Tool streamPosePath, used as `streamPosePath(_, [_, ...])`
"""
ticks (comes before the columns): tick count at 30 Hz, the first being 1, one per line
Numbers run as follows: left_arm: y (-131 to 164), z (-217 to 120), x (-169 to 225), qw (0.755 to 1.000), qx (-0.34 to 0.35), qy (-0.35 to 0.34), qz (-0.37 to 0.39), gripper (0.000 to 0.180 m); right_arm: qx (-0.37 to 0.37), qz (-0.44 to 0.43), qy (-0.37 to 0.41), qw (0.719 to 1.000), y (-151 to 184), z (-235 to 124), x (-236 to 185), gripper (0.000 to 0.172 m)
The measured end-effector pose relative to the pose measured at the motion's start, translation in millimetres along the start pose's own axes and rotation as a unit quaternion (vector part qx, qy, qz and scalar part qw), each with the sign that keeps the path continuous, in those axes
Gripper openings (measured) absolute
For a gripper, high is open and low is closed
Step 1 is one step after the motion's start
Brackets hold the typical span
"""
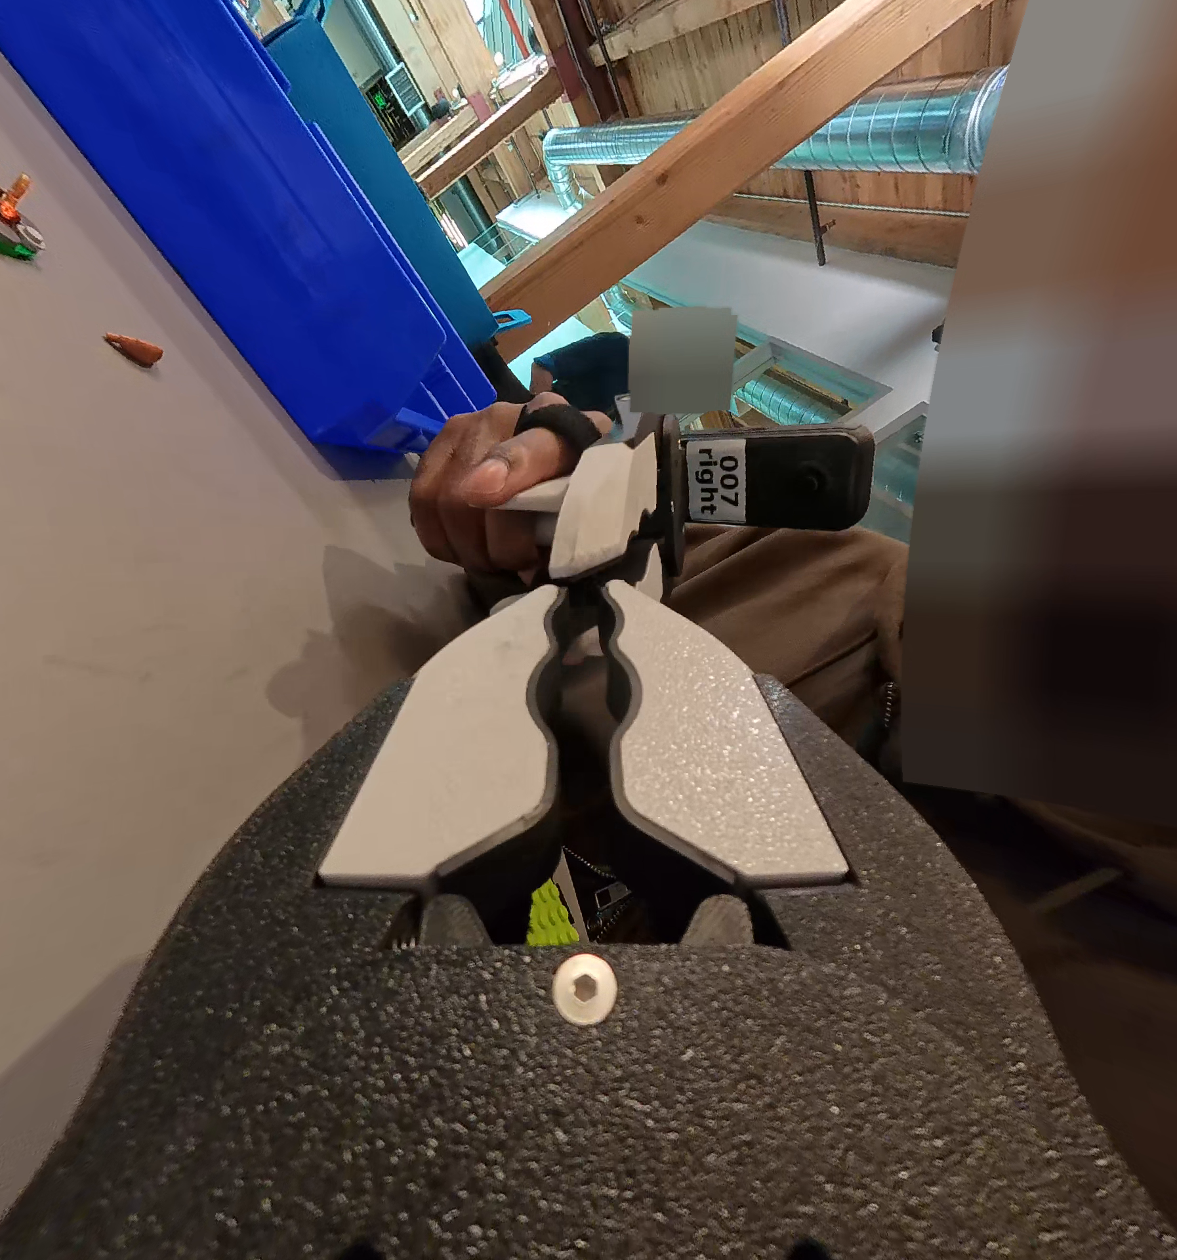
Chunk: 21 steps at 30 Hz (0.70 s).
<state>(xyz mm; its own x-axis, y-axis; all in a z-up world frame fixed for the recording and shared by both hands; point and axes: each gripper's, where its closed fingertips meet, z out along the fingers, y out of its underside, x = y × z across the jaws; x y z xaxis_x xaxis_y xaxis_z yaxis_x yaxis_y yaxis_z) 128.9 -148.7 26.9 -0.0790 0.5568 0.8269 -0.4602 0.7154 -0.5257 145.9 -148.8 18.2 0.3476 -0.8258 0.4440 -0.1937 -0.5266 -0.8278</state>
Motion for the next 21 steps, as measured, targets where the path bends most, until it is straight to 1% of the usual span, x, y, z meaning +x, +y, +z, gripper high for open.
streamPosePath(2, [0,1,1,1.0,-0.001,0.002,0.001,0.007,0.008,0.0,0.012,1.0,-1,-1,3,0.009])
streamPosePath(6, [-1,1,-1,1.0,0.003,-0.003,-0.001,0.007,0.012,0.017,0.014,1.0,1,-2,3,0.008])
streamPosePath(8, [-8,-3,-2,1.0,0.025,-0.005,0.002,0.009,0.014,0.025,0.026,0.999,1,-6,8,0.007])
streamPosePath(10, [-15,-9,1,0.999,0.048,0.003,0.004,0.01,0.016,0.038,0.05,0.998,0,-19,20,0.007])
streamPosePath(12, [-17,-12,1,0.999,0.053,0.005,0.002,0.01,-0.006,0.042,0.11,0.993,6,-41,45,0.007])
streamPosePath(14, [-16,-13,1,0.999,0.05,0.005,0.001,0.009,-0.045,0.044,0.206,0.977,21,-79,86,0.007])
streamPosePath(15, [-15,-12,1,0.999,0.046,0.004,0.002,0.009,-0.069,0.055,0.26,0.962,33,-104,108,0.007])
streamPosePath(17, [-13,-10,0,0.999,0.037,0.002,0.001,0.009,-0.115,0.093,0.357,0.922,62,-155,146,0.008])
streamPosePath(19, [-12,-8,-1,0.999,0.032,0.002,0.001,0.009,-0.144,0.135,0.398,0.896,88,-188,162,0.02])
streamPosePath(21, [-11,-8,-1,1.0,0.029,0.002,0.001,0.009,-0.157,0.158,0.398,0.89,100,-196,160,0.028])
